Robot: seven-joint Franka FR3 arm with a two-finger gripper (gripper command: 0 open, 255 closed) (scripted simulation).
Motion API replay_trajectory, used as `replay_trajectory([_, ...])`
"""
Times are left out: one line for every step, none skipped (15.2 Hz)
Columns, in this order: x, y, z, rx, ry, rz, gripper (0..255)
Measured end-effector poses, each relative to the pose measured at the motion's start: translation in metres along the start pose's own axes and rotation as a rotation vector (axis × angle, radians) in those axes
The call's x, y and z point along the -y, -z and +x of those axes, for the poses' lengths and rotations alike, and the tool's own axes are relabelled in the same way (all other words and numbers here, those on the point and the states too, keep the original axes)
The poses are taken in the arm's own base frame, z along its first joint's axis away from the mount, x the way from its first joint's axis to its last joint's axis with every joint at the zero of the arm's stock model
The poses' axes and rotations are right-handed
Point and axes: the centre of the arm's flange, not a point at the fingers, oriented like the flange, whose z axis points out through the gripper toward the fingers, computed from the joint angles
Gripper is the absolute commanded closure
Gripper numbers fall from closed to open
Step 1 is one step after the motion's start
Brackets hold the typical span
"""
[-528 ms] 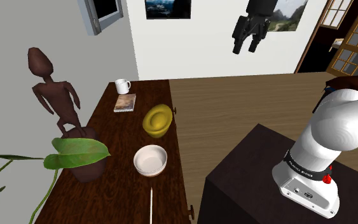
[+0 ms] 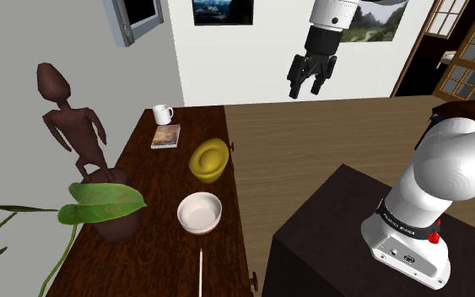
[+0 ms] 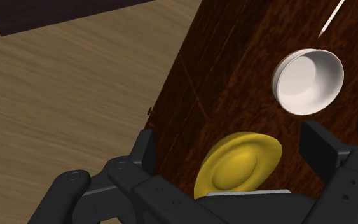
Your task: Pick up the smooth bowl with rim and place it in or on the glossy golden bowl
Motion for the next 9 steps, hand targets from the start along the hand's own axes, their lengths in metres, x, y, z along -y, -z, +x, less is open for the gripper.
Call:
replay_trajectory([0.005,-0.013,0.003,0.0,-0.001,0.001,0])
replay_trajectory([0.009,-0.027,0.004,0.0,-0.002,0.002,0])
replay_trajectory([0.012,-0.037,0.011,0.0,-0.003,0.004,0])
replay_trajectory([0.016,-0.048,0.013,0.0,-0.004,0.005,0])
replay_trajectory([0.023,-0.059,0.016,0.0,-0.004,0.006,0])
replay_trajectory([0.03,-0.071,0.02,0.0,-0.005,0.007,0])
replay_trajectory([0.033,-0.084,0.022,0.001,-0.006,0.008,0])
replay_trajectory([0.038,-0.095,0.024,0.0,-0.007,0.01,0])
replay_trajectory([0.041,-0.107,0.026,0.0,-0.009,0.011,0])
